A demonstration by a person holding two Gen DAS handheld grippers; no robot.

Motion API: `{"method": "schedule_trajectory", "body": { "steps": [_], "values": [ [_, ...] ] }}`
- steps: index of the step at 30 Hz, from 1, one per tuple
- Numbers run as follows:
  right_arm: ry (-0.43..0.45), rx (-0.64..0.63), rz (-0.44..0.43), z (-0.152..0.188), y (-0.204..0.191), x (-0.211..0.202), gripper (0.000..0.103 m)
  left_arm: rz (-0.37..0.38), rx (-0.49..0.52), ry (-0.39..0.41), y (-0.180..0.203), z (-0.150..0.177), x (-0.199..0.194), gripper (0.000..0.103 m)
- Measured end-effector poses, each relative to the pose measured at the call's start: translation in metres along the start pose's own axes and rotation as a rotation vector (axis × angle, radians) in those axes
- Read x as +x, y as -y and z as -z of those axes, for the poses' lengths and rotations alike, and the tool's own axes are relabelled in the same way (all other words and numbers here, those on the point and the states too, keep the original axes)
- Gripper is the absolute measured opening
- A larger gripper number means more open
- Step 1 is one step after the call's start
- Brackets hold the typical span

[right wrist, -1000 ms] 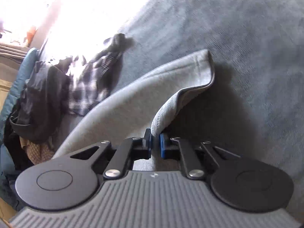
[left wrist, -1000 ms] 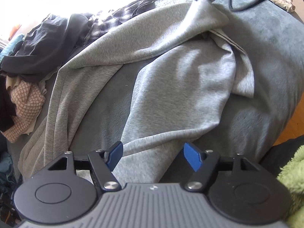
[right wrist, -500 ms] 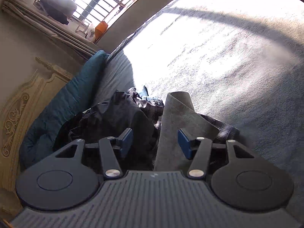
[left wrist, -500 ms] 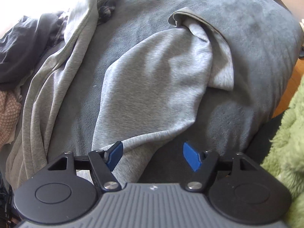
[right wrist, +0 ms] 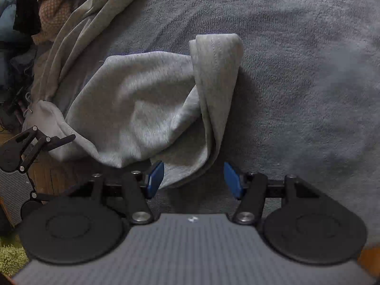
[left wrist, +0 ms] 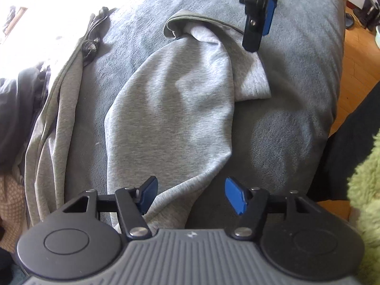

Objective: Fold clothes

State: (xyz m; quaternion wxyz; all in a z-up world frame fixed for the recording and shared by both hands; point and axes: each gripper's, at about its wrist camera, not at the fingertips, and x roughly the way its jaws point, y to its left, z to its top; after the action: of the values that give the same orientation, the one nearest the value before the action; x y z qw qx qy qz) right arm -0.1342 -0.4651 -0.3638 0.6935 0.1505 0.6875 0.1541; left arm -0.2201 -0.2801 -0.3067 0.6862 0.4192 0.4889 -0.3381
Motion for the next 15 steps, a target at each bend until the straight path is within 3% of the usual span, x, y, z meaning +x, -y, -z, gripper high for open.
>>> {"method": "schedule_trajectory", "body": {
  "steps": [7,9,11,15],
  "values": [
    [0.063,0.075,0.094,-0.004,-0.002,0.034,0.050,0.013,0.181,-0.036,0.020,0.014,0.030,0.051],
    [0.086,0.095,0.113,-0.005,0.002,0.036,0.038,-0.018,0.209,-0.034,0.025,0.020,0.038,0.036],
    [0.097,0.115,0.131,-0.005,0.004,0.038,0.026,-0.040,0.181,-0.028,0.022,0.022,0.041,0.018],
    [0.130,0.141,0.119,-0.003,0.003,0.032,0.004,-0.047,0.019,0.024,0.000,0.021,0.030,0.006]
  ]
}}
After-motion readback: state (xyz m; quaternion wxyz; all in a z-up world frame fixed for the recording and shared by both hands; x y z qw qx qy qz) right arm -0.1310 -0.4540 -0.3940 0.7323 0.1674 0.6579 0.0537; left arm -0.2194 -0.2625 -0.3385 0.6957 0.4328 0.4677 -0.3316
